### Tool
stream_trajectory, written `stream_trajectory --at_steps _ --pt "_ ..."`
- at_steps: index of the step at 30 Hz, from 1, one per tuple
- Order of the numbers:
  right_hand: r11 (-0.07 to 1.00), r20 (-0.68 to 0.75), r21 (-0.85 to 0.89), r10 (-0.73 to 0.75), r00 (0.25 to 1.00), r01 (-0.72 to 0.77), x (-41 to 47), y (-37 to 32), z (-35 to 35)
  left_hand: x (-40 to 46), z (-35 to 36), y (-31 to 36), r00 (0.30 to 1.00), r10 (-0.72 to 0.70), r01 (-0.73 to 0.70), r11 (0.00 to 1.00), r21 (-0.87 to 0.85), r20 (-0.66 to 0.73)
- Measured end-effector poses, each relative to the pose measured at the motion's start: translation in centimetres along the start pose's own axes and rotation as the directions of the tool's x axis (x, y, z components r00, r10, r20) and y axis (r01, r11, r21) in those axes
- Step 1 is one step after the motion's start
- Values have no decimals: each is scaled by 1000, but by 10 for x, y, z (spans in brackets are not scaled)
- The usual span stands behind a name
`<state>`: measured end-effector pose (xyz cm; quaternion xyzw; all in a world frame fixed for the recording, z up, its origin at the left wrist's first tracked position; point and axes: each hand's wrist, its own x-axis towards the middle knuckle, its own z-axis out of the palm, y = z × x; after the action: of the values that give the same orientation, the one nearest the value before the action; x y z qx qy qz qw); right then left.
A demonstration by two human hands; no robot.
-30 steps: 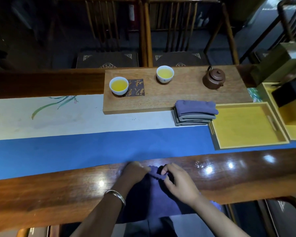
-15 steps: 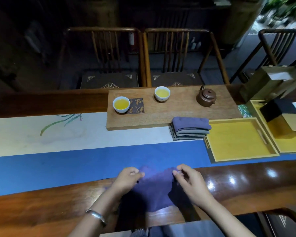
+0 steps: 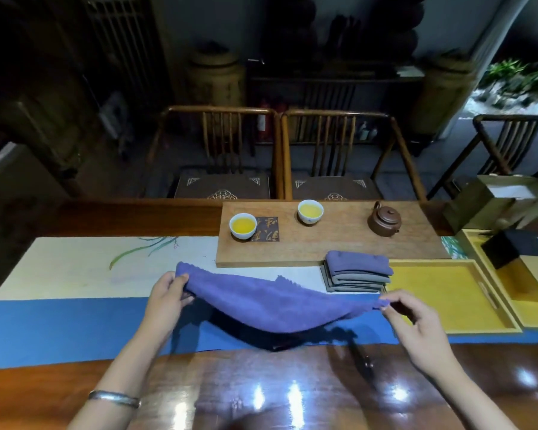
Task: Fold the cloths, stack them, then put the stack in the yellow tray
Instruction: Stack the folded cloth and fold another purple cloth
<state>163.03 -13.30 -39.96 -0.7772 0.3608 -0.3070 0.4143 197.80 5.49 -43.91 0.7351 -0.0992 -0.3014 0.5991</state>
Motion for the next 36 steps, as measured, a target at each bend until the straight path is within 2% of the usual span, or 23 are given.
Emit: stream_trajectory --at_steps 2,6,11,12,13,15,16,19,22,25,30,36 --pt "1000 -12 -6 4 1000 -4 -4 1 -6 -1 -9 -2 1000 -18 17 999 -39 -24" --pt "998 3 -7 66 998 -66 -18 12 -14 -4 -17 -16 997 -47 49 998 30 -59" --pt "984 50 -89 158 986 -153 -41 26 -3 -17 -1 -49 973 -231 231 971 55 -4" --pt "981 65 -118 165 984 -157 -47 28 2 -22 3 -58 964 -266 266 958 108 -11" --pt "978 84 -146 160 984 -146 -52 30 7 -29 7 -65 963 -267 268 933 242 -38" --pt "976 135 -195 123 983 -95 -62 30 16 -51 17 -73 991 -133 105 873 477 26" --pt "974 170 -218 104 980 -65 -65 28 21 -65 24 -73 991 -54 -15 865 501 122" --pt "973 261 -232 51 964 11 -70 18 33 -108 53 -67 892 16 -256 842 475 452" --pt "976 305 -206 -2 952 68 -67 4 43 -135 83 -56 797 58 -394 804 445 601" --pt "974 310 -186 -69 948 131 -59 -14 46 -148 110 -46 763 132 -488 760 429 633" --pt "960 303 -194 -135 943 200 -47 -33 38 -145 128 -35 787 233 -551 681 483 571" --pt "983 164 -96 -140 977 157 -33 -53 21 -133 109 -37 795 282 -581 611 538 538"
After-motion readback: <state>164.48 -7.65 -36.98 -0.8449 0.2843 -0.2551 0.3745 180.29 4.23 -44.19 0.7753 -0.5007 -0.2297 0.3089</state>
